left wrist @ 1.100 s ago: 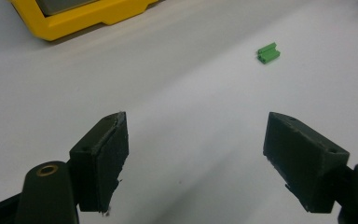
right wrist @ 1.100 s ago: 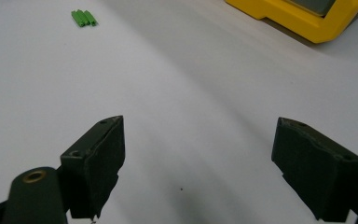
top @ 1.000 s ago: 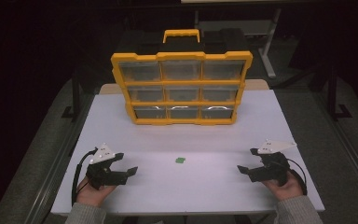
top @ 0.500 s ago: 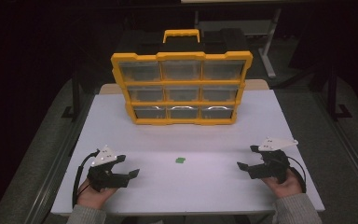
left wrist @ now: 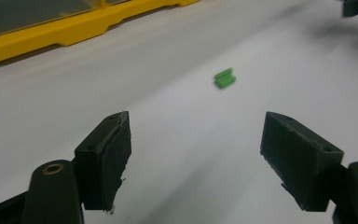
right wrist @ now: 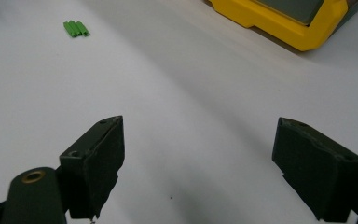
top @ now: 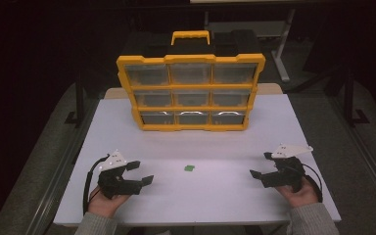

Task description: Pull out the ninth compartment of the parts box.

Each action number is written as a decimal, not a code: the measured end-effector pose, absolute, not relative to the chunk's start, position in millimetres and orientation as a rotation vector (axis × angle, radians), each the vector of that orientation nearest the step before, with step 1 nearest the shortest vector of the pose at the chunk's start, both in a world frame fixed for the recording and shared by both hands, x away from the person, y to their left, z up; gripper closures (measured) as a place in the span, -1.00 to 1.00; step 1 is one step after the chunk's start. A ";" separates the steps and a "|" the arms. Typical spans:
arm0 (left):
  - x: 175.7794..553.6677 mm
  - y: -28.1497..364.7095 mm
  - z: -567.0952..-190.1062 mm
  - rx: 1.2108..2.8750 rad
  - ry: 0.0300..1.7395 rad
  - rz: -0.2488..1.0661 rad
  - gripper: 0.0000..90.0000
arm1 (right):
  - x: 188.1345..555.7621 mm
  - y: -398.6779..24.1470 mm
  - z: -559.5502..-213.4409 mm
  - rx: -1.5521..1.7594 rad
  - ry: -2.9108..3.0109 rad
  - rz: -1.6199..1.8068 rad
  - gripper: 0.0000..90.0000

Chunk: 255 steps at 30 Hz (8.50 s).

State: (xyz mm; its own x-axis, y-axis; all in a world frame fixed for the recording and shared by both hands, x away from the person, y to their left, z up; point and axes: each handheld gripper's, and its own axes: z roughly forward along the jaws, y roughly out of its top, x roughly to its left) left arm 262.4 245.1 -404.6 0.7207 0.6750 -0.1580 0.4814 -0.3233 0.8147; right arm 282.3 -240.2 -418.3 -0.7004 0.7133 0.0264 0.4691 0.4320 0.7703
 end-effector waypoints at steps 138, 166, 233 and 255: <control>425.5 10.4 -447.6 1.224 1.198 -0.228 0.78 | 284.2 -237.4 -411.2 0.985 2.332 1.148 -0.56; 416.6 13.1 -447.9 1.228 1.177 -0.246 0.84 | 284.1 -237.9 -411.9 0.976 2.333 1.150 -0.56; 376.8 28.5 -388.2 1.848 0.805 0.013 0.33 | 284.1 -236.8 -413.5 0.968 2.348 1.134 -0.56; 413.3 8.5 -340.5 2.325 0.365 0.314 0.19 | 287.2 -237.8 -416.1 0.976 2.369 1.142 -0.56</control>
State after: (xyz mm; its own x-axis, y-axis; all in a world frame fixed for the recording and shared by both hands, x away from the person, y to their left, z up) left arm 413.3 8.5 -340.5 0.9291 0.3511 0.1159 0.1673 -0.6789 0.7149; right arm 287.2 -237.8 -416.1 -0.7086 0.7056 -0.0037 0.4365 0.4425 0.7833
